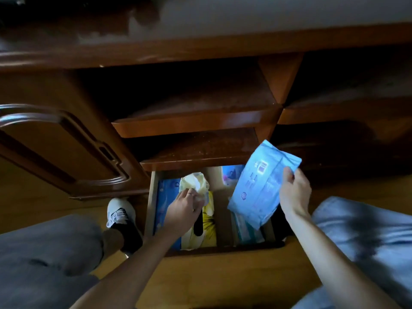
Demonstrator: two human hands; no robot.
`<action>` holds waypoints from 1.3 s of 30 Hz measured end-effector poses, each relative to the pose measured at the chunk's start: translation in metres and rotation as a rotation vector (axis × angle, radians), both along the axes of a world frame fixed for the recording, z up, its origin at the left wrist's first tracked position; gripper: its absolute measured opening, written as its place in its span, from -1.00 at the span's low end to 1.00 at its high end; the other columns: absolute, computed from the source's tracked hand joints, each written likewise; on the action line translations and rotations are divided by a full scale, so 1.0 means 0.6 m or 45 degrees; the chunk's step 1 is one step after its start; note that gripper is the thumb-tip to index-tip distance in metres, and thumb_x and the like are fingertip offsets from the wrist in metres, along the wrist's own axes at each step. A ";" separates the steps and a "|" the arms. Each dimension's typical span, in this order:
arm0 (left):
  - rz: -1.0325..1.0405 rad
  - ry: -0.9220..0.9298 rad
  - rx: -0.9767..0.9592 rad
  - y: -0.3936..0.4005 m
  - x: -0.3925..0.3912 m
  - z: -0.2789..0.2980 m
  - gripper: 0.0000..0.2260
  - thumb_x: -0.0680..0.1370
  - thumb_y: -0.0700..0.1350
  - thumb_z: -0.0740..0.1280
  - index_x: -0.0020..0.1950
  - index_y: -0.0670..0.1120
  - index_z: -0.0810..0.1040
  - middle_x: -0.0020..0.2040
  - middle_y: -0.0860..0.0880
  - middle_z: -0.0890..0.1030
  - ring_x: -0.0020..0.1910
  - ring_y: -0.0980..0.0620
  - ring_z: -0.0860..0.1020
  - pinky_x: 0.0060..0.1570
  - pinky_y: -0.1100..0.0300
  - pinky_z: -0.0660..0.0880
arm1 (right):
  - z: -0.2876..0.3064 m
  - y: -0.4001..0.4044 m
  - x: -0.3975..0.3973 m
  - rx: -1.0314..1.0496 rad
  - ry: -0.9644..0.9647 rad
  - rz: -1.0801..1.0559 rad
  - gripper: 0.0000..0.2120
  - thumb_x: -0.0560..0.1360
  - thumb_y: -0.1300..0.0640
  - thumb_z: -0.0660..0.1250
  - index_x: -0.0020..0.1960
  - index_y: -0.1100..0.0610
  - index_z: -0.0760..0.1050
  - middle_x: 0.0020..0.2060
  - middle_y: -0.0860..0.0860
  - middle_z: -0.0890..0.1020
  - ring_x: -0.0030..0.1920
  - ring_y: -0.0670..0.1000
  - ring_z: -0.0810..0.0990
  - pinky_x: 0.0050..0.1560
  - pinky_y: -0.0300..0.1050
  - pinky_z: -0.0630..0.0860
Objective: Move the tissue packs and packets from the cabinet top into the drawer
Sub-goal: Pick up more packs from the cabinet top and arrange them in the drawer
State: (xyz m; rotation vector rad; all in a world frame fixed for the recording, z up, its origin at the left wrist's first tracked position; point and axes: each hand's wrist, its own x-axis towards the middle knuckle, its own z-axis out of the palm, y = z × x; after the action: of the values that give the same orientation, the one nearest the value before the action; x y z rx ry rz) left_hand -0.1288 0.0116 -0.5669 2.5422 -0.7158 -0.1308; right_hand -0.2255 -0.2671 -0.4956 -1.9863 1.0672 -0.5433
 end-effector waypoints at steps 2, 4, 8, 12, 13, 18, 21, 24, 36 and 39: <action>-0.015 0.040 0.042 -0.036 0.020 -0.019 -0.72 0.63 0.04 0.31 0.24 -0.09 0.54 0.16 -0.02 0.58 0.15 -0.02 0.55 -0.07 0.09 0.54 | -0.008 -0.017 -0.014 0.070 -0.035 -0.063 -0.69 0.69 -0.01 0.12 -0.04 0.20 0.47 -0.10 0.18 0.58 -0.05 0.23 0.54 -0.06 0.09 0.43; -0.034 0.091 0.075 -0.080 0.047 -0.036 -0.69 0.61 -0.03 0.31 0.31 -0.13 0.52 0.19 -0.09 0.58 0.19 -0.09 0.55 0.00 0.05 0.54 | -0.013 -0.024 -0.024 0.139 -0.087 -0.083 -0.67 0.68 -0.06 0.13 -0.10 0.15 0.43 -0.18 0.10 0.55 -0.18 0.13 0.55 -0.26 0.02 0.44; 0.007 0.173 0.160 -0.154 0.105 -0.068 -0.68 0.64 -0.04 0.26 0.33 -0.16 0.53 0.28 -0.12 0.52 0.29 -0.12 0.48 0.10 -0.02 0.54 | -0.029 -0.030 -0.033 0.258 -0.113 -0.084 -0.65 0.68 -0.12 0.17 -0.20 0.07 0.36 -0.29 0.03 0.51 -0.43 -0.18 0.52 -0.49 -0.26 0.38; -0.012 0.146 0.253 -0.195 0.146 -0.110 -0.73 0.61 -0.14 0.26 0.28 -0.18 0.54 0.27 -0.14 0.53 0.29 -0.12 0.44 0.19 0.03 0.47 | -0.050 -0.039 -0.022 0.224 -0.111 -0.038 -0.65 0.67 0.01 0.22 -0.27 0.02 0.25 -0.38 -0.02 0.35 -0.49 -0.15 0.34 -0.46 -0.29 0.25; -0.040 0.143 0.294 -0.202 0.153 -0.122 -0.72 0.61 -0.16 0.24 0.29 -0.18 0.53 0.27 -0.15 0.53 0.29 -0.13 0.44 0.24 0.03 0.43 | -0.054 -0.039 -0.018 0.227 -0.094 -0.027 -0.65 0.66 0.03 0.22 -0.28 0.02 0.24 -0.37 -0.02 0.34 -0.49 -0.14 0.33 -0.46 -0.30 0.25; -0.251 0.351 0.453 -0.213 0.172 -0.172 -0.55 0.63 -0.14 0.20 0.54 -0.16 0.35 0.61 -0.16 0.21 0.62 -0.16 0.07 0.59 -0.07 0.03 | -0.077 -0.031 -0.010 0.342 0.070 0.075 -0.67 0.65 0.06 0.20 -0.25 0.16 0.33 -0.41 0.05 0.43 -0.46 -0.10 0.38 -0.41 -0.11 0.32; -0.200 0.402 0.292 -0.199 0.162 -0.162 -0.44 0.64 -0.09 0.21 0.64 -0.10 0.17 0.66 -0.11 0.11 0.65 -0.12 -0.01 0.60 -0.16 -0.04 | -0.085 -0.013 -0.005 0.363 0.175 0.133 -0.66 0.67 0.06 0.20 -0.26 0.13 0.32 -0.45 -0.02 0.41 -0.57 -0.16 0.34 -0.50 -0.19 0.26; 0.019 0.285 -0.006 -0.171 0.103 -0.118 -0.58 0.67 0.10 0.17 0.50 0.02 0.41 0.54 -0.01 0.37 0.59 -0.09 0.21 0.55 -0.17 0.16 | -0.093 0.007 -0.004 0.526 0.237 0.248 -0.67 0.69 -0.03 0.16 -0.14 0.15 0.43 -0.38 0.08 0.52 -0.48 -0.10 0.48 -0.46 -0.21 0.33; 0.857 1.169 -0.961 -0.006 -0.015 -0.041 -0.81 0.51 -0.09 0.53 0.06 -0.12 0.65 -0.09 -0.09 0.76 -0.12 -0.10 0.74 -0.14 -0.08 0.69 | -0.205 0.099 0.072 0.665 0.661 0.315 -0.47 0.67 -0.15 0.12 0.52 0.11 0.31 0.43 0.17 0.43 0.43 0.24 0.43 0.39 0.13 0.38; 0.873 1.055 -0.983 0.045 0.001 -0.039 -0.88 0.54 -0.11 0.50 0.04 -0.08 0.64 -0.10 -0.02 0.76 -0.14 -0.06 0.74 -0.23 0.02 0.69 | -0.251 0.110 0.059 0.483 1.015 0.255 -0.54 0.64 0.03 0.18 0.49 0.17 0.30 0.33 0.20 0.51 0.30 0.24 0.53 0.29 0.17 0.49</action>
State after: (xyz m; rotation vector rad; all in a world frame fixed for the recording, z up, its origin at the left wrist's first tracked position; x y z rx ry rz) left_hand -0.1283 0.0386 -0.5904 1.6210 0.3809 -0.5099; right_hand -0.1903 -0.2013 -0.6462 -1.9481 1.2790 0.5803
